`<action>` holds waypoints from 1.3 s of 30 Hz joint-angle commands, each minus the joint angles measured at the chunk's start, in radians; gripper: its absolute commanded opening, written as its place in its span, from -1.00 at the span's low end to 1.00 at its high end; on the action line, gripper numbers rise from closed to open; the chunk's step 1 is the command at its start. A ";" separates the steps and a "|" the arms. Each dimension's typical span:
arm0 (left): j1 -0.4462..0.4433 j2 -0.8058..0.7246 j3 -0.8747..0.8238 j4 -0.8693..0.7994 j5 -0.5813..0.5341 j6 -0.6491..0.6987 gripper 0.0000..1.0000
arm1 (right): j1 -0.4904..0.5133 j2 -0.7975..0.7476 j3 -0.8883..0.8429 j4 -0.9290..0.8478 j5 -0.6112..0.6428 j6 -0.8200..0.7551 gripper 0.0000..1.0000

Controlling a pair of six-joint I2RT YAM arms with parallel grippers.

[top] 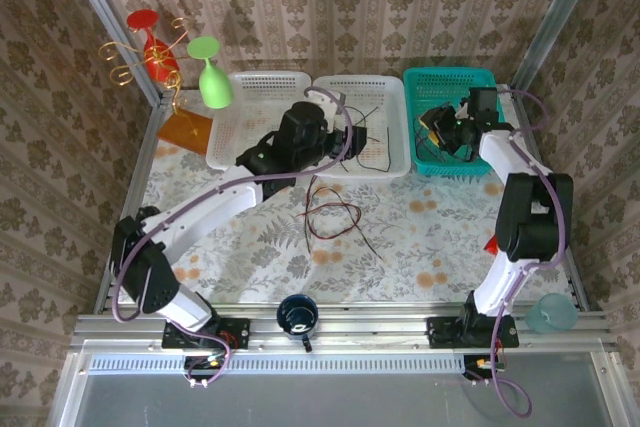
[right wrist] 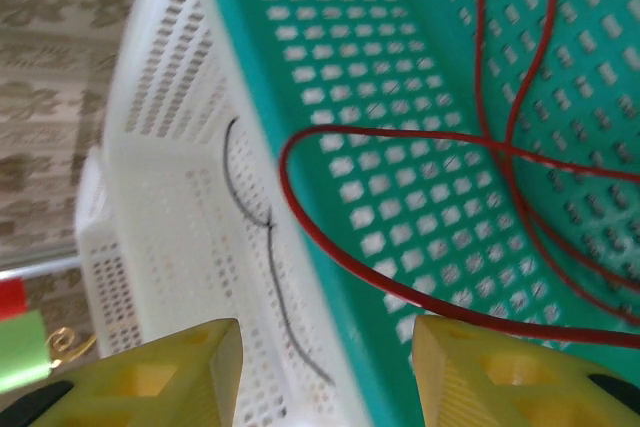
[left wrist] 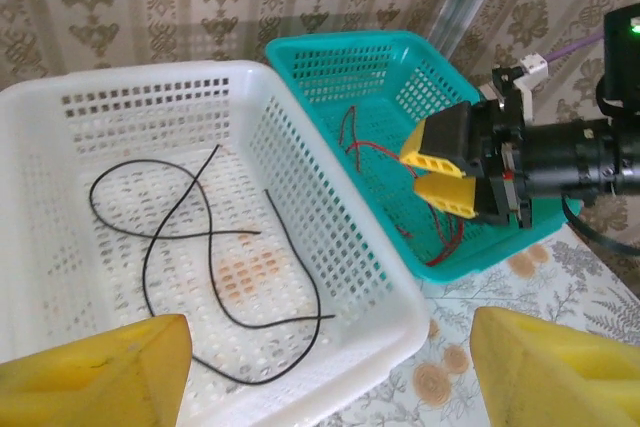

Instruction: Untangle the cables

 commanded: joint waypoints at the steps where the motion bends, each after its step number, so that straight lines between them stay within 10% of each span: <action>1: -0.001 -0.074 -0.047 -0.012 -0.045 -0.031 0.48 | -0.026 0.061 0.091 -0.001 0.106 0.015 0.00; 9: -0.001 -0.150 -0.103 -0.055 -0.062 -0.027 0.49 | -0.046 0.288 0.358 -0.185 0.043 -0.027 -0.03; 20: 0.020 -0.228 -0.200 -0.226 -0.016 -0.073 0.50 | 0.015 -0.163 0.033 -0.189 0.112 -0.159 0.12; 31: 0.028 -0.396 -0.428 -0.297 -0.041 -0.154 0.47 | 0.466 -0.606 -0.317 -0.517 0.479 -0.262 0.24; 39: 0.139 -0.493 -0.511 -0.354 0.067 -0.201 0.44 | 0.753 -0.649 -0.507 -0.548 0.547 -0.196 0.21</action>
